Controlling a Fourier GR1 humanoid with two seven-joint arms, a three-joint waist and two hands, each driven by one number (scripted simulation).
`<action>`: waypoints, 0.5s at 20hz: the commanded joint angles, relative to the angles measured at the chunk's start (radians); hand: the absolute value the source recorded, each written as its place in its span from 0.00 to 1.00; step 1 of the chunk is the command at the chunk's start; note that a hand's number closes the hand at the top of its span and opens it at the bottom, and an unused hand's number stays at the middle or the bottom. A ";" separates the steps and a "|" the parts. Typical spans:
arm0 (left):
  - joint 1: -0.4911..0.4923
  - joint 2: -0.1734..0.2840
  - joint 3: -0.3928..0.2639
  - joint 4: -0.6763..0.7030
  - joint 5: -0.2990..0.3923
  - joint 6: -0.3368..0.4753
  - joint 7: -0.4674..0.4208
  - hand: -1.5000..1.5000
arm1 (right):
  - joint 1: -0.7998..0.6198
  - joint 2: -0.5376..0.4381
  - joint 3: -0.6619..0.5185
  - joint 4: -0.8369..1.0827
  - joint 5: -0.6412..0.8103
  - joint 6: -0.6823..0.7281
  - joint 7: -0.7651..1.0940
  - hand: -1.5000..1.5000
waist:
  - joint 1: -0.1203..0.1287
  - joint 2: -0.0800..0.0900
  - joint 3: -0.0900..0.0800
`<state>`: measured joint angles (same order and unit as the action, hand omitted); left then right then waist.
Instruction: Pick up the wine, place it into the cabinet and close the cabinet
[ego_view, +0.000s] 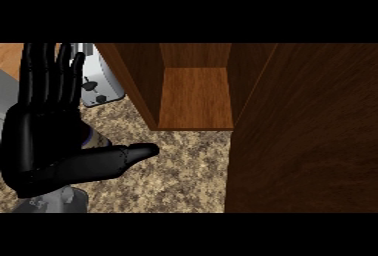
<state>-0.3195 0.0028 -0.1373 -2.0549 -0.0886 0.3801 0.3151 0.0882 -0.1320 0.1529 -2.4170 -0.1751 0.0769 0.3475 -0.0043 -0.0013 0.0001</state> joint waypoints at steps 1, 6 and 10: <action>-0.058 -0.003 -0.042 0.044 -0.034 0.060 0.031 0.00 | -0.022 0.013 0.035 -0.064 0.021 -0.017 0.080 0.00 | 0.000 0.000 0.000; -0.120 -0.003 -0.101 0.041 -0.108 0.127 0.110 0.00 | -0.100 -0.003 -0.048 -0.062 -0.048 -0.029 0.132 0.00 | 0.001 0.001 0.000; -0.134 -0.003 -0.142 -0.053 -0.180 0.201 0.202 0.00 | -0.119 -0.020 -0.089 -0.059 -0.080 -0.010 0.149 0.00 | 0.003 0.000 0.000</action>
<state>-0.4181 0.0005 -0.2524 -2.0801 -0.2220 0.5237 0.4620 0.0240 -0.1339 0.1252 -2.4245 -0.1671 0.0700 0.4239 -0.0039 -0.0018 0.0003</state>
